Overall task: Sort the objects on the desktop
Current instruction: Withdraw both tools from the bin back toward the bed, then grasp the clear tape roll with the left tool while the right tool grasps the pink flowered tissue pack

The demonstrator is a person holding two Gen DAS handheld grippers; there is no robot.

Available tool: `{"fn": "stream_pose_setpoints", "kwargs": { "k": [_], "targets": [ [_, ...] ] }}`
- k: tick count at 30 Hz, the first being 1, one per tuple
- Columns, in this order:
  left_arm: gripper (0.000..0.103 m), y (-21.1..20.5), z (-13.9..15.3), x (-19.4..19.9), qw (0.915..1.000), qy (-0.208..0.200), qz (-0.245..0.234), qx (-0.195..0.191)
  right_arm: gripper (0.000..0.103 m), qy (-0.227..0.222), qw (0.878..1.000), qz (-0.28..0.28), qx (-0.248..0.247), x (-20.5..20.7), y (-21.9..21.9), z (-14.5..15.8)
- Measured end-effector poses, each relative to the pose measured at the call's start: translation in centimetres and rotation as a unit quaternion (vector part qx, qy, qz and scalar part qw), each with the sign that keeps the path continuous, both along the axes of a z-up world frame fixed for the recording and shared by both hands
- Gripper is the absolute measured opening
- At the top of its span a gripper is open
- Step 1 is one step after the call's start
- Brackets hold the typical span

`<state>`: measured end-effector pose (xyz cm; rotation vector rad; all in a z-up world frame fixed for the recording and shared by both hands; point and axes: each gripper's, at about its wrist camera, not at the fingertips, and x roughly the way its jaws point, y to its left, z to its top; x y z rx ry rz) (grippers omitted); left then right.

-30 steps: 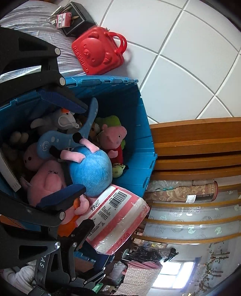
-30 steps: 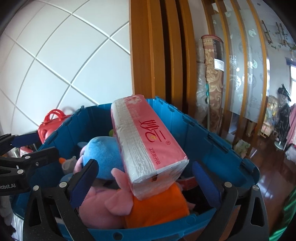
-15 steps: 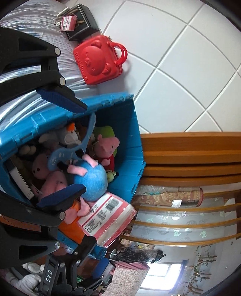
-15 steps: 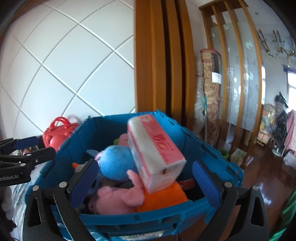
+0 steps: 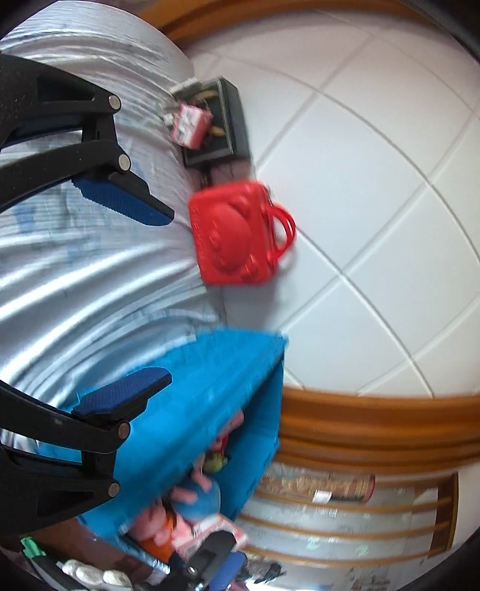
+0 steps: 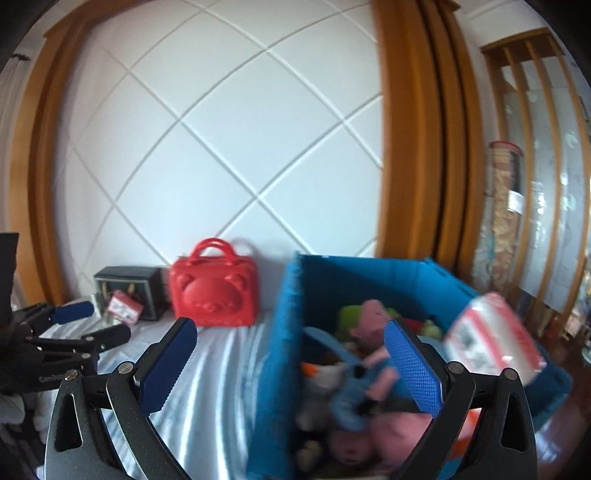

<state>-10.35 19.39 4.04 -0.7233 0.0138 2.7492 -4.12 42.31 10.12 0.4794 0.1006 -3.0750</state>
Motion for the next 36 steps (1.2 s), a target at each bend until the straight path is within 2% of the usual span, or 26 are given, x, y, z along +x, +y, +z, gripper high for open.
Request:
{"fn": "stream_pose_setpoints", "kwargs": {
  "k": [6, 12, 18, 24, 30, 34, 35, 36],
  "targets": [
    [0.079, -12.6, -3.5, -3.6, 0.9957, -0.044, 0.080, -0.013, 0.103, -0.042, 0.998, 0.048, 0.007, -6.5, -11.4, -1.9],
    [0.079, -24.6, -7.2, -7.3, 0.9828, -0.094, 0.158, -0.020, 0.103, -0.096, 0.992, 0.082, -0.005, -12.6, -21.0, -5.7],
    [0.079, -33.0, -10.7, -12.6, 0.9716, -0.129, 0.197, -0.017, 0.103, -0.149, 0.983, 0.107, 0.004, -20.3, -29.4, -9.9],
    [0.079, -35.9, -15.9, -21.6, 0.9699, -0.161, 0.183, -0.007, 0.103, -0.183, 0.976, 0.119, 0.016, -28.0, -34.3, -14.4],
    [0.079, -35.1, -22.7, -33.1, 0.9707, -0.168, 0.171, 0.007, 0.103, -0.217, 0.970, 0.102, 0.029, -34.6, -34.3, -20.5],
    [0.079, -34.4, -26.7, -38.2, 0.9689, -0.177, 0.173, 0.000, 0.103, -0.241, 0.966, 0.090, 0.029, -38.2, -34.0, -23.9],
    [0.077, -34.6, -27.6, -39.0, 0.9685, -0.178, 0.174, -0.003, 0.103, -0.244, 0.965, 0.092, 0.028, -38.9, -34.3, -24.4],
    [0.056, -35.0, -28.3, -39.3, 0.9680, -0.177, 0.178, -0.001, 0.103, -0.244, 0.965, 0.095, 0.028, -39.4, -34.8, -24.7]
  ]
}}
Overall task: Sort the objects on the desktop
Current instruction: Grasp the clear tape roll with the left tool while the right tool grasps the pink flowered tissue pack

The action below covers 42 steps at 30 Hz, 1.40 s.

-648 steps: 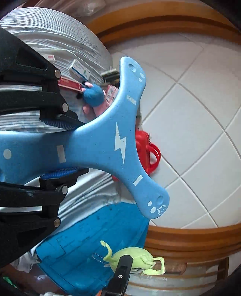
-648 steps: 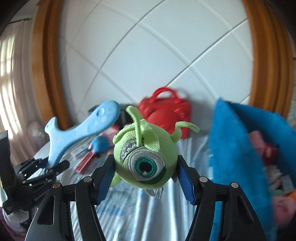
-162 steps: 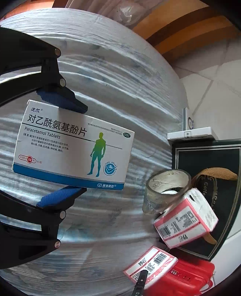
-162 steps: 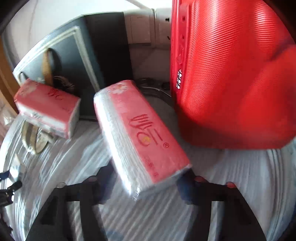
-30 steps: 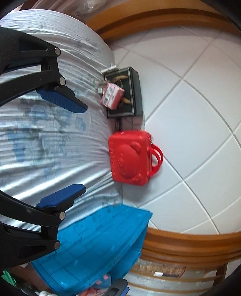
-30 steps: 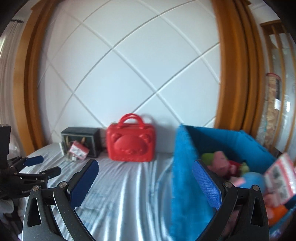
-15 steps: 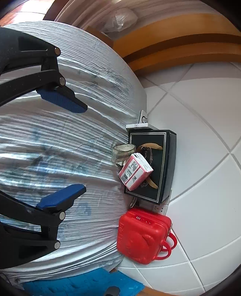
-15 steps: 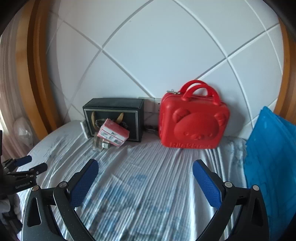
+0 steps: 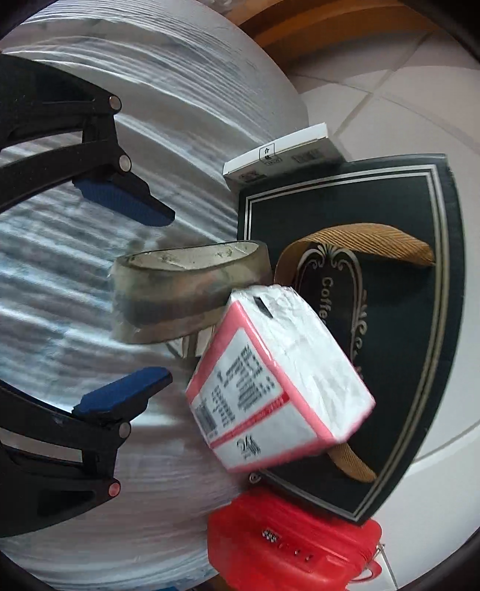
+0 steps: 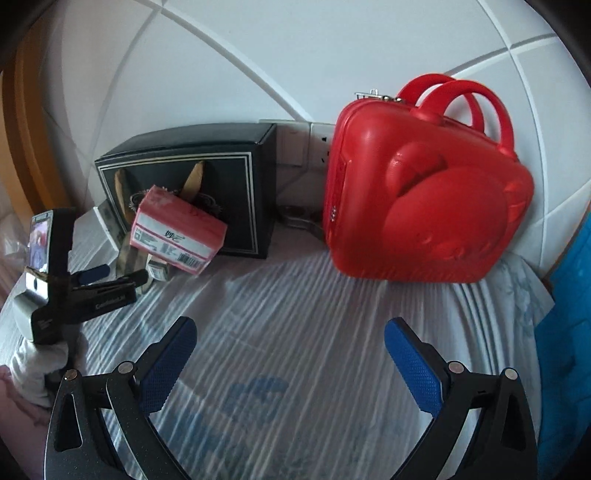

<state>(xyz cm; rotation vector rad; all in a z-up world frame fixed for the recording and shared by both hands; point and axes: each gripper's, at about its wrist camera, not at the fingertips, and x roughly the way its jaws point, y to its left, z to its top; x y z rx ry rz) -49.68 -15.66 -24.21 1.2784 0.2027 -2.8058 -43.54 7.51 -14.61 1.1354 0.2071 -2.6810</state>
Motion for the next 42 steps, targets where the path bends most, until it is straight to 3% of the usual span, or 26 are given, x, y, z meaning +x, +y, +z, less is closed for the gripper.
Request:
{"fn": "stream_pose_setpoints", "kwargs": {
  "k": [1, 9, 13, 16, 20, 24, 27, 32, 35, 37, 42],
  "targets": [
    [0.044, -0.6, -0.5, 0.0, 0.9999, -0.004, -0.002, 0.013, 0.103, 0.001, 1.000, 0.006, 0.004, -0.7, -1.0, -0.5],
    [0.044, -3.6, -0.1, 4.8, 0.9999, -0.015, 0.008, 0.003, 0.103, 0.022, 0.995, 0.086, -0.041, -6.0, -12.3, -1.2],
    [0.044, -4.6, 0.8, 6.3, 0.9997, -0.014, 0.017, 0.005, 0.103, 0.028, 0.994, 0.100, -0.031, -8.5, -15.9, -1.9],
    [0.044, -4.6, 1.5, 7.1, 0.9998, -0.010, 0.014, 0.006, 0.103, -0.005, 0.998, 0.068, -0.002, -9.7, -14.8, -3.7],
    [0.044, -4.3, 2.6, 8.0, 0.9999, -0.002, 0.007, 0.014, 0.103, -0.061, 0.998, -0.014, 0.002, -8.4, -7.3, -6.6],
    [0.044, -4.0, 3.3, 7.4, 0.9998, 0.006, 0.006, 0.019, 0.103, -0.077, 0.996, -0.034, 0.008, -6.3, -3.1, -7.3],
    [0.044, -4.6, 3.4, 6.6, 0.9996, 0.009, 0.010, 0.026, 0.103, -0.044, 0.999, -0.004, -0.027, -5.6, -4.4, -4.3],
    [0.044, -4.4, 3.5, 5.8, 0.9996, 0.011, 0.015, 0.022, 0.103, 0.001, 0.998, 0.043, -0.056, -7.7, -11.8, -1.1],
    [0.044, -4.4, 3.1, 5.0, 0.9998, 0.005, 0.010, 0.014, 0.103, -0.004, 0.996, 0.057, -0.061, -9.8, -15.3, -2.0],
    [0.044, -4.4, 2.9, 5.0, 0.9999, 0.002, 0.008, 0.013, 0.103, -0.014, 0.999, 0.046, -0.018, -10.8, -16.3, -3.3],
    [0.044, -5.0, 1.5, 5.8, 0.9993, -0.015, 0.008, 0.033, 0.103, -0.066, 0.997, 0.021, -0.041, -8.0, -10.4, -6.5]
  ]
}}
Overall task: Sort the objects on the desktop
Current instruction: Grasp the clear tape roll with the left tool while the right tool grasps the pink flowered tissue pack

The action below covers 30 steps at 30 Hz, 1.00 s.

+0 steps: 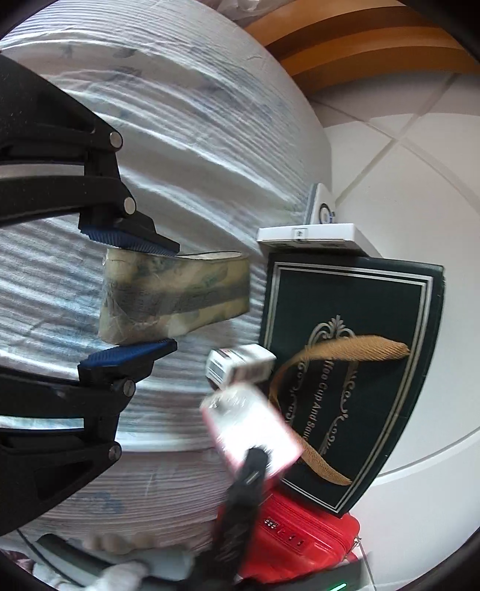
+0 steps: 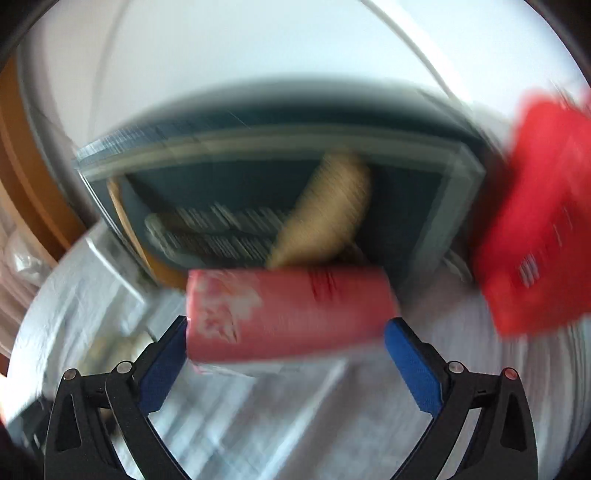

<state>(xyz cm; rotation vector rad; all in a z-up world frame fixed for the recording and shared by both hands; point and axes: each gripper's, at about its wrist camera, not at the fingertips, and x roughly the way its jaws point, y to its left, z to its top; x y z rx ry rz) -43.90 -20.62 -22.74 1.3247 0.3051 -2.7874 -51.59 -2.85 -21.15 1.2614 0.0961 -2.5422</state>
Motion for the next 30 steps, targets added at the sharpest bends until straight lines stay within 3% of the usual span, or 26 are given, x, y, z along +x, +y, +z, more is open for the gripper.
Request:
{"fn": "stream_pose_setpoints", "kwargs": {
  "k": [4, 9, 12, 18, 20, 22, 23, 26, 30],
  "targets": [
    [0.044, 0.3, -0.9, 0.3, 0.9999, -0.012, -0.002, 0.001, 0.103, -0.037, 0.996, -0.039, 0.068, 3.3, 5.4, -3.1],
    [0.044, 0.7, -1.6, 0.1, 0.9998, -0.019, 0.004, -0.001, 0.103, -0.032, 0.998, -0.039, 0.035, 5.3, 7.1, -1.9],
    [0.044, 1.0, -1.6, 0.0, 0.9997, -0.020, 0.006, -0.010, 0.103, -0.047, 0.998, -0.047, 0.004, 3.7, 6.6, -1.7],
    [0.044, 1.4, -2.0, 0.0, 0.9995, -0.023, 0.003, -0.021, 0.103, -0.073, 0.990, -0.121, 0.003, 1.5, 5.9, -3.5],
    [0.044, 1.4, -2.3, -0.3, 0.9995, -0.026, 0.004, -0.015, 0.103, -0.064, 0.987, -0.144, 0.020, 0.7, 5.4, -4.2],
    [0.044, 1.5, -2.4, -0.5, 0.9995, -0.028, 0.003, -0.016, 0.103, -0.084, 0.984, -0.154, 0.026, -0.5, 5.1, -5.6],
    [0.044, 1.6, -2.4, -0.6, 0.9994, -0.029, 0.002, -0.016, 0.103, -0.101, 0.983, -0.155, 0.023, -1.0, 5.1, -6.5],
    [0.044, 1.8, -2.3, -0.5, 0.9995, -0.026, 0.004, -0.016, 0.103, -0.089, 0.986, -0.138, 0.015, -0.4, 5.0, -6.4],
    [0.044, 2.6, -0.3, 1.1, 0.9990, -0.001, -0.006, -0.045, 0.096, -0.066, 0.994, -0.091, 0.010, 3.5, 5.4, -4.9]
  ]
}}
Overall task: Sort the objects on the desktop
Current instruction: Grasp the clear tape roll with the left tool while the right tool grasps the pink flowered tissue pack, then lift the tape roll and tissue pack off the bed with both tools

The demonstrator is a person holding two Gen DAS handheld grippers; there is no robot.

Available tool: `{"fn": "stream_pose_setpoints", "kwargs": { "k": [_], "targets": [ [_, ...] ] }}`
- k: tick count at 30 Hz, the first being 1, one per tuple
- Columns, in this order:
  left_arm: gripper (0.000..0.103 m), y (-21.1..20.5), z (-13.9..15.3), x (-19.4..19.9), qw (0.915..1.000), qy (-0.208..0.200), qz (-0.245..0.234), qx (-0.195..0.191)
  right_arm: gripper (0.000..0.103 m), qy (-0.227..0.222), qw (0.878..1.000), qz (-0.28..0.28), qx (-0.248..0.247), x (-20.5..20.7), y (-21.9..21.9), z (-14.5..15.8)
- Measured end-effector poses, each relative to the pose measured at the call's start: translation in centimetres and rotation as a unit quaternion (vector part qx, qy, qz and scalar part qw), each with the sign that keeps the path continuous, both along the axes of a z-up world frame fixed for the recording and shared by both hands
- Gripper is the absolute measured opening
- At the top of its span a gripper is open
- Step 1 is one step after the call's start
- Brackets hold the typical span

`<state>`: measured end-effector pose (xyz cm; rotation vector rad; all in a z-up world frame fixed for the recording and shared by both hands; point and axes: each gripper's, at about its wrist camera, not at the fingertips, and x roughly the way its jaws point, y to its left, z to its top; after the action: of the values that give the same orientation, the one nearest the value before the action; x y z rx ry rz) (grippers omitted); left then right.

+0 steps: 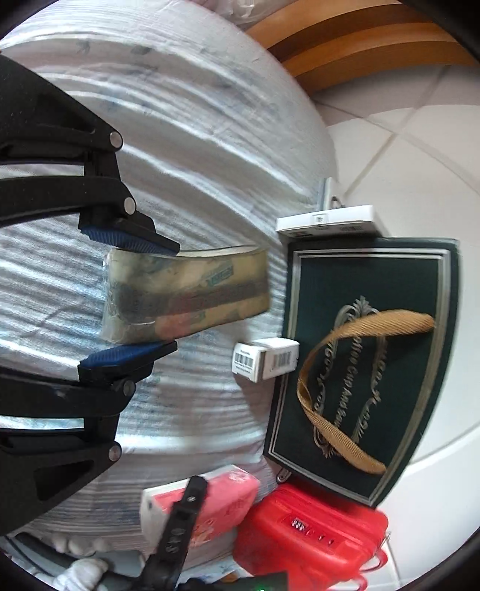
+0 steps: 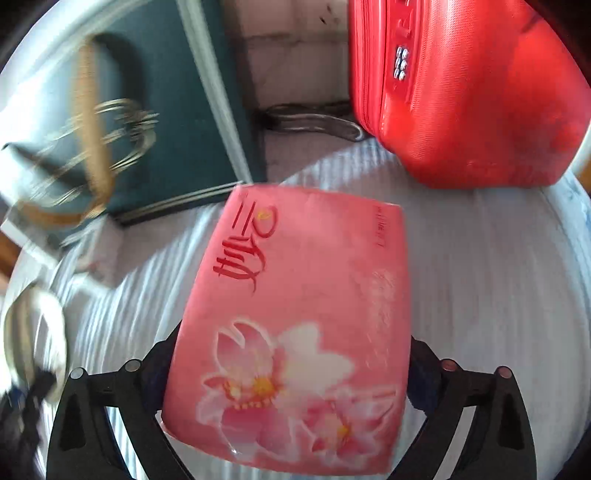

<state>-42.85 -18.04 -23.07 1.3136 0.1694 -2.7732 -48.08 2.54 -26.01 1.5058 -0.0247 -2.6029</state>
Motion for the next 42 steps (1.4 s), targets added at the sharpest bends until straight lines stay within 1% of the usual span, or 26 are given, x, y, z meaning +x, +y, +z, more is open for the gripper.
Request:
{"fn": "stream_pose_setpoints", "kwargs": {
  "k": [3, 5, 7, 8, 9, 10, 12, 14, 15, 17, 19, 21, 22, 24, 27, 29, 31, 36, 38, 39, 40, 41, 42],
  "targets": [
    [0.044, 0.8, 2.4, 1.9, 0.9997, 0.021, -0.007, -0.010, 0.096, 0.016, 0.999, 0.033, 0.002, 3.8, 0.5, 1.9],
    [0.044, 1.5, 4.2, 3.3, 0.9994, 0.033, -0.010, -0.003, 0.096, 0.025, 0.999, 0.044, -0.005, 6.3, 1.2, 3.7],
    [0.043, 1.9, 5.8, 4.7, 0.9991, 0.040, -0.014, 0.000, 0.096, 0.040, 0.998, 0.051, -0.004, 8.4, 3.0, 6.0],
    [0.040, 2.4, 6.8, 5.8, 0.9986, 0.050, -0.016, -0.001, 0.096, 0.048, 0.997, 0.054, -0.003, 8.7, 3.4, 7.3],
    [0.036, 2.8, 7.8, 6.7, 0.9981, 0.058, -0.018, -0.006, 0.096, 0.060, 0.997, 0.056, -0.004, 10.1, 3.9, 8.7],
    [0.036, 3.4, 9.0, 8.0, 0.9973, 0.069, -0.021, -0.015, 0.096, 0.068, 0.996, 0.058, -0.003, 11.1, 4.1, 9.3],
    [0.036, 4.1, 11.1, 10.0, 0.9959, 0.085, -0.029, -0.010, 0.096, 0.082, 0.995, 0.059, -0.001, 13.5, 5.0, 11.3],
    [0.036, 4.5, 12.9, 12.0, 0.9946, 0.096, -0.038, -0.004, 0.096, 0.086, 0.995, 0.059, -0.006, 14.5, 5.6, 12.4],
    [0.036, 4.9, 13.5, 13.0, 0.9941, 0.100, -0.041, -0.002, 0.096, 0.088, 0.994, 0.058, -0.006, 15.7, 6.1, 13.1],
    [0.036, 5.2, 14.2, 15.0, 0.9938, 0.099, -0.048, 0.010, 0.096, 0.086, 0.994, 0.061, -0.003, 17.4, 7.1, 13.5],
    [0.044, 4.8, 13.7, 16.7, 0.9957, 0.080, -0.044, 0.015, 0.096, 0.075, 0.995, 0.067, -0.004, 19.8, 8.4, 13.6],
    [0.072, 4.2, 12.4, 18.4, 0.9978, 0.059, -0.028, 0.009, 0.096, 0.058, 0.996, 0.069, 0.006, 21.5, 9.4, 12.8],
    [0.076, 3.9, 11.6, 18.9, 0.9986, 0.050, -0.019, 0.004, 0.096, 0.050, 0.996, 0.067, 0.012, 22.3, 10.1, 12.4],
    [0.076, 2.8, 9.4, 20.2, 0.9998, 0.018, 0.004, -0.010, 0.096, 0.032, 0.997, 0.059, 0.027, 23.1, 10.9, 10.7],
    [0.076, 0.7, 6.6, 21.2, 0.9993, -0.021, 0.029, -0.014, 0.096, -0.003, 0.998, 0.043, 0.036, 23.3, 12.2, 7.3],
    [0.076, -0.6, 5.3, 21.4, 0.9985, -0.033, 0.041, -0.016, 0.096, -0.023, 0.998, 0.030, 0.044, 23.2, 12.9, 5.4],
    [0.076, -1.3, 4.5, 21.2, 0.9983, -0.037, 0.043, -0.011, 0.096, -0.037, 0.998, 0.021, 0.047, 23.0, 13.7, 4.0],
    [0.076, -2.1, 3.3, 17.9, 0.9985, -0.041, 0.035, -0.005, 0.096, -0.055, 0.997, 0.014, 0.050, 21.9, 14.0, 2.3],
    [0.076, -2.6, 2.5, 16.3, 0.9981, -0.047, 0.036, 0.019, 0.096, -0.055, 0.997, 0.019, 0.053, 21.2, 13.7, 1.7],
    [0.076, -2.8, 1.9, 15.2, 0.9972, -0.057, 0.039, 0.029, 0.096, -0.055, 0.997, 0.020, 0.054, 20.9, 13.5, 1.4],
    [0.076, -2.9, 1.1, 14.4, 0.9963, -0.068, 0.043, 0.030, 0.096, -0.057, 0.997, 0.023, 0.053, 20.5, 13.2, 1.0],
    [0.076, -2.9, 0.1, 13.4, 0.9951, -0.083, 0.047, 0.025, 0.096, -0.060, 0.997, 0.025, 0.050, 20.2, 13.1, 0.7],
    [0.077, -2.9, -0.7, 12.7, 0.9937, -0.099, 0.051, 0.017, 0.098, -0.064, 0.997, 0.028, 0.045, 20.0, 13.0, 0.4]
  ]
}}
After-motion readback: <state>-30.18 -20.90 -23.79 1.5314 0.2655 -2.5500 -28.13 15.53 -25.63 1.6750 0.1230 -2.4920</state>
